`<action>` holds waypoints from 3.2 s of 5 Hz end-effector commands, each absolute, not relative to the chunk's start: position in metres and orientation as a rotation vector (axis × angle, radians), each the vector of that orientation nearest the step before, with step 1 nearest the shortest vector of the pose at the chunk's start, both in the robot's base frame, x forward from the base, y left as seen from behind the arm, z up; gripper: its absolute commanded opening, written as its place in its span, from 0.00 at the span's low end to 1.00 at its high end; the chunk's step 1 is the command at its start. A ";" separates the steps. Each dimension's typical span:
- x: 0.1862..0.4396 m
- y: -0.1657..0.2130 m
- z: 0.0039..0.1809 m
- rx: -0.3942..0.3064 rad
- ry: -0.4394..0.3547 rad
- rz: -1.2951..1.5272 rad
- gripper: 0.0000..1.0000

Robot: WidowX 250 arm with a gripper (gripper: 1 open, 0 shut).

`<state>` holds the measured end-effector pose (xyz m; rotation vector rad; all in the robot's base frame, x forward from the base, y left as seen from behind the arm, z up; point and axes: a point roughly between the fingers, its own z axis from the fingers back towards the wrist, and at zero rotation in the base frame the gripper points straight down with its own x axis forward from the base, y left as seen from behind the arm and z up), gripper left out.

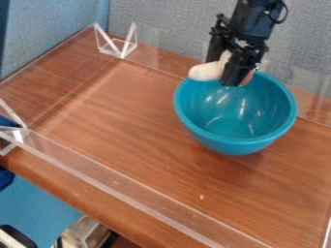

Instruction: Put the mushroom in the blue bowl

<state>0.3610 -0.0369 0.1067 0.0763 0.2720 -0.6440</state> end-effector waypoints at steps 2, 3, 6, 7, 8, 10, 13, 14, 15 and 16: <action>0.368 -0.033 0.115 0.073 0.215 -0.639 0.00; 0.368 -0.032 0.114 0.069 0.209 -0.642 0.00; 0.361 -0.037 0.101 0.054 0.223 -0.673 0.00; 0.359 -0.040 0.095 0.048 0.235 -0.687 0.00; 0.359 -0.043 0.089 0.043 0.247 -0.699 0.00; 0.357 -0.049 0.077 0.031 0.272 -0.717 1.00; 0.349 -0.051 0.080 0.031 0.298 -0.711 1.00; 0.347 -0.052 0.082 0.032 0.307 -0.708 1.00; 0.344 -0.053 0.084 0.033 0.315 -0.706 1.00; 0.342 -0.054 0.085 0.033 0.325 -0.703 1.00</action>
